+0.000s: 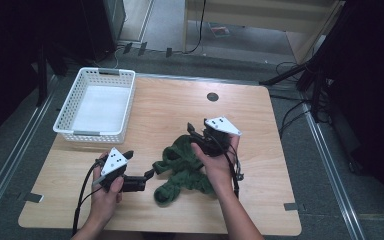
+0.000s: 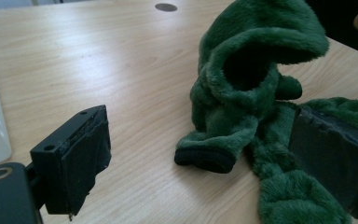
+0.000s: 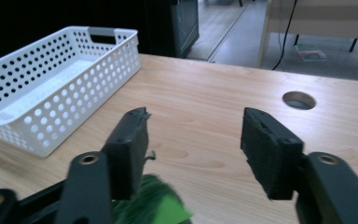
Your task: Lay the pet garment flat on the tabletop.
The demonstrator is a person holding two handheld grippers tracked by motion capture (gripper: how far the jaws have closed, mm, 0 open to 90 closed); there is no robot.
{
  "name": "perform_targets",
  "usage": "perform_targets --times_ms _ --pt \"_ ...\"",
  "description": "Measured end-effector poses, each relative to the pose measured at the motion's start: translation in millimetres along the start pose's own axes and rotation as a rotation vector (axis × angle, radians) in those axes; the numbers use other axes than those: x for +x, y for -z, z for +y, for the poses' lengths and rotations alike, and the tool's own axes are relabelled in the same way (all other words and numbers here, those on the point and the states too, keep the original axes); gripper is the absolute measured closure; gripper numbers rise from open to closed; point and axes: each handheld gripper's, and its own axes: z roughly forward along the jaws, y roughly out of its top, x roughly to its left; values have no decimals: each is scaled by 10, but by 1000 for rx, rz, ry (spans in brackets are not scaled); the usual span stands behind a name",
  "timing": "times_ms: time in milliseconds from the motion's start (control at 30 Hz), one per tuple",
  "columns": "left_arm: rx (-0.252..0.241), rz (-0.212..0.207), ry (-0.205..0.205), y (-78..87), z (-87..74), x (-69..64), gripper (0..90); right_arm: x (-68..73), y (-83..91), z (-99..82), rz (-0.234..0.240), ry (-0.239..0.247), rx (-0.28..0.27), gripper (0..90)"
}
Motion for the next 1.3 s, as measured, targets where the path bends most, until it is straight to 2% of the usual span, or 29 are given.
perform_targets --times_ms 67,133,200,333,367,467,500,533,567,600,633,667,700,733,767,800,833,867,900,1000,1033,1167,1233,1267,1300 --pt "19 -1 24 -45 6 8 71 -87 72 -41 -4 -24 -8 387" --pt "32 1 18 -109 3 -23 72 -179 137 -115 3 -52 -1 364" --pt "45 -1 3 -175 -3 -81 72 -281 217 -229 -1 -54 18 360" --pt "58 -27 -17 -257 -2 -154 72 -350 350 -339 30 -45 28 364" --pt "58 -32 -13 -275 -2 -159 72 -350 350 -339 30 -45 28 364" --pt "81 -34 -6 -339 -4 -154 74 -361 448 -432 73 -48 37 364" --pt "91 -30 -4 -371 -11 -156 123 -357 475 -475 93 -48 44 363" --pt "101 -37 -3 -391 -19 -156 190 -340 521 -580 140 -44 72 357" --pt "114 -47 -1 -420 -31 -154 190 -340 521 -580 140 -44 72 357" --pt "128 -58 1 -450 -46 -156 221 -328 539 -640 162 -39 86 358" --pt "146 -74 -1 -482 -62 -170 299 -303 574 -763 192 -48 117 385" --pt "146 -74 -1 -482 -62 -170 363 -303 574 -763 192 -48 117 385" --pt "151 -88 -5 -494 -67 -176 449 -281 596 -884 225 -54 150 483" --pt "151 -95 -6 -500 -71 -188 449 -281 596 -884 225 -54 150 483" --pt "153 -98 -8 -506 -70 -191 531 -273 598 -938 248 -52 170 511" --pt "155 -95 0 -514 -70 -189 659 -254 570 -1026 248 -33 221 576" --pt "159 -92 8 -523 -68 -176 697 -249 548 -1062 228 -30 253 605" --pt "161 -83 20 -534 -68 -157 697 -249 548 -1062 228 -30 253 605" --pt "165 -85 34 -548 -67 -132 740 -254 518 -1093 212 -32 282 623" --pt "185 -68 60 -576 -51 -38 838 -292 446 -1186 184 -58 352 705" --pt "181 -57 75 -570 -39 2 855 -309 464 -1226 191 -75 365 747" --pt "163 -37 113 -519 2 129 839 -306 525 -1233 186 -61 378 768" --pt "152 -37 115 -499 24 158 817 -299 563 -1241 187 -57 388 769" --pt "148 -37 119 -491 35 161 739 -275 606 -1215 178 -48 392 735" --pt "146 -33 116 -487 42 163 739 -275 606 -1215 178 -48 392 735"
